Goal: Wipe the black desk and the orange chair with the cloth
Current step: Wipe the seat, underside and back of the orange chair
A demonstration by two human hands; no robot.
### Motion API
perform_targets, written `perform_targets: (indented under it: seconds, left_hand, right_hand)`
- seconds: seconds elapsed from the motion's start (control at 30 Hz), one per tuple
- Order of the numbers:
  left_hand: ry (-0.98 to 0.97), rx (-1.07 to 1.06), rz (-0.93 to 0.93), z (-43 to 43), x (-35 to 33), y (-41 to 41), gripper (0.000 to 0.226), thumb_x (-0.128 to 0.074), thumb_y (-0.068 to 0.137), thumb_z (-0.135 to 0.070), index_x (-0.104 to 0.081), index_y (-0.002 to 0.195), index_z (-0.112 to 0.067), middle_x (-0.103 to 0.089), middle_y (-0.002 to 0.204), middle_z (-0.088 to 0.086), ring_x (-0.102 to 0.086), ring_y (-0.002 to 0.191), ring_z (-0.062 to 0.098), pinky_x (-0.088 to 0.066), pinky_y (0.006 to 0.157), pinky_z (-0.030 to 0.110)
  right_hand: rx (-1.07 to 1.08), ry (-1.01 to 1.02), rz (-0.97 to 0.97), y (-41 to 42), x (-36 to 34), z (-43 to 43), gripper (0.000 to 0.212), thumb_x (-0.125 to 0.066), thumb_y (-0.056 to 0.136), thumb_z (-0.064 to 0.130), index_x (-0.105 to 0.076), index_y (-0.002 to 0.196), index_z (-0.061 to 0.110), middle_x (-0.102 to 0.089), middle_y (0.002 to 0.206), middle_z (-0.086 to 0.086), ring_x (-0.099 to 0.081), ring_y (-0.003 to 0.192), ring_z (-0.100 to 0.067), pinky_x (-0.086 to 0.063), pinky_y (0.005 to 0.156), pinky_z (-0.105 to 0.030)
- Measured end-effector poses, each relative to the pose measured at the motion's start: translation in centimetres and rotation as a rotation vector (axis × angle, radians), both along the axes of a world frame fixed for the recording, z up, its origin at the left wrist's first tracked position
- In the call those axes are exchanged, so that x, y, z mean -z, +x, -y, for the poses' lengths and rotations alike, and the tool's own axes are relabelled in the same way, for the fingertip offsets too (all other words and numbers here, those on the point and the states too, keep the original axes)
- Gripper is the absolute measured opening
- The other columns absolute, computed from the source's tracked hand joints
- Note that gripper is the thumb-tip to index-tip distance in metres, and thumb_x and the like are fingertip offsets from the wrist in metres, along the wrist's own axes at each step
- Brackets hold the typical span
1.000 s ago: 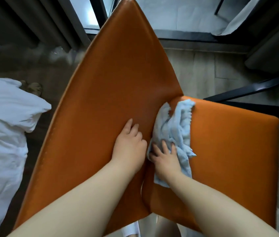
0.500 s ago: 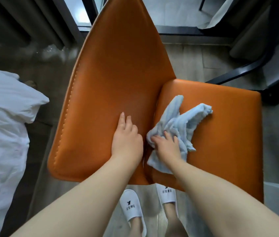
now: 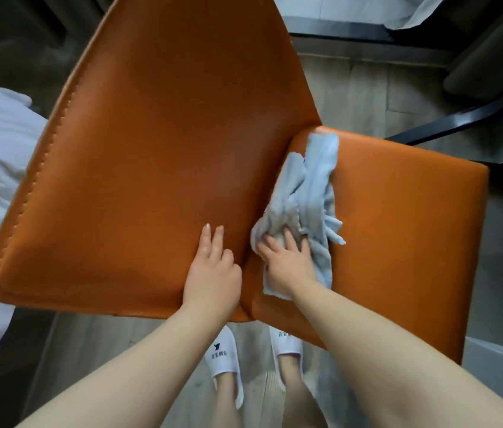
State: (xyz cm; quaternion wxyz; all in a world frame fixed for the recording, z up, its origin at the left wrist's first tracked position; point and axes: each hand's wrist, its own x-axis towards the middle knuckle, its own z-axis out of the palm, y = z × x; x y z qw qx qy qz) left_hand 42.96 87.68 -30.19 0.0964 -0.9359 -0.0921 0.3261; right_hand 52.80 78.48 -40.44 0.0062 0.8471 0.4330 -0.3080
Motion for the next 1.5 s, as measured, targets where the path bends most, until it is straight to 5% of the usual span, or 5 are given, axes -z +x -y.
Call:
perform_targets:
  seconds: [0.2,0.6,0.77,1.0,1.5]
  left_hand:
    - [-0.005,-0.043,0.016,0.5,-0.2,0.1,0.041,-0.026,0.098,-0.021,-0.047,0.132,-0.010,-0.041,0.142,0.016,0.002,0.143,0.043,0.012,0.112,0.058]
    - [-0.033,-0.036,-0.039,2.1,1.6,-1.6,0.039,-0.030,0.097,-0.021,-0.051,0.128,-0.011,-0.046,0.137,0.016,-0.002,0.143,0.042,0.009,0.115,0.054]
    - [-0.116,-0.024,-0.119,3.9,3.1,-3.1,0.039,-0.036,0.092,-0.016,-0.048,0.130,-0.015,-0.037,0.145,0.015,-0.008,0.143,0.038,0.003,0.116,0.052]
    - [-0.238,-0.016,-0.008,4.9,2.6,-1.3,0.042,-0.040,0.092,-0.018,-0.040,0.134,-0.021,-0.035,0.145,0.008,-0.020,0.140,0.032,-0.020,0.113,0.044]
    - [-0.416,0.108,0.201,4.1,3.1,-5.8,0.048,-0.064,0.073,-0.004,-0.058,0.120,-0.016,-0.061,0.120,0.005,-0.056,0.112,0.026,-0.049,0.085,0.033]
  right_hand:
    - [-0.480,0.172,0.096,-6.5,-0.9,7.6,0.029,-0.074,0.065,0.044,-0.073,0.094,0.042,-0.066,0.107,0.026,-0.060,0.115,-0.012,-0.028,0.107,-0.042]
    - [-0.476,0.061,0.222,-4.3,-1.2,13.2,0.031,-0.090,0.037,0.037,-0.068,0.059,0.038,-0.070,0.107,0.012,-0.067,0.100,-0.026,-0.055,0.064,-0.047]
    - [0.033,-0.100,0.213,-4.4,-2.4,20.9,0.048,-0.091,0.041,0.012,-0.072,0.083,0.027,-0.068,0.111,0.000,-0.062,0.076,-0.036,-0.049,0.045,-0.035]
    - [1.215,0.000,0.158,-2.4,-3.1,21.0,0.069,-0.054,0.083,0.005,-0.028,0.143,0.027,-0.026,0.147,-0.005,-0.032,0.123,-0.036,-0.024,0.105,-0.040]
    - [2.312,0.576,-0.970,-6.8,-2.3,13.2,0.027,-0.032,0.087,-0.001,-0.030,0.068,0.019,-0.036,0.076,-0.006,-0.037,0.063,-0.014,-0.038,0.064,-0.017]
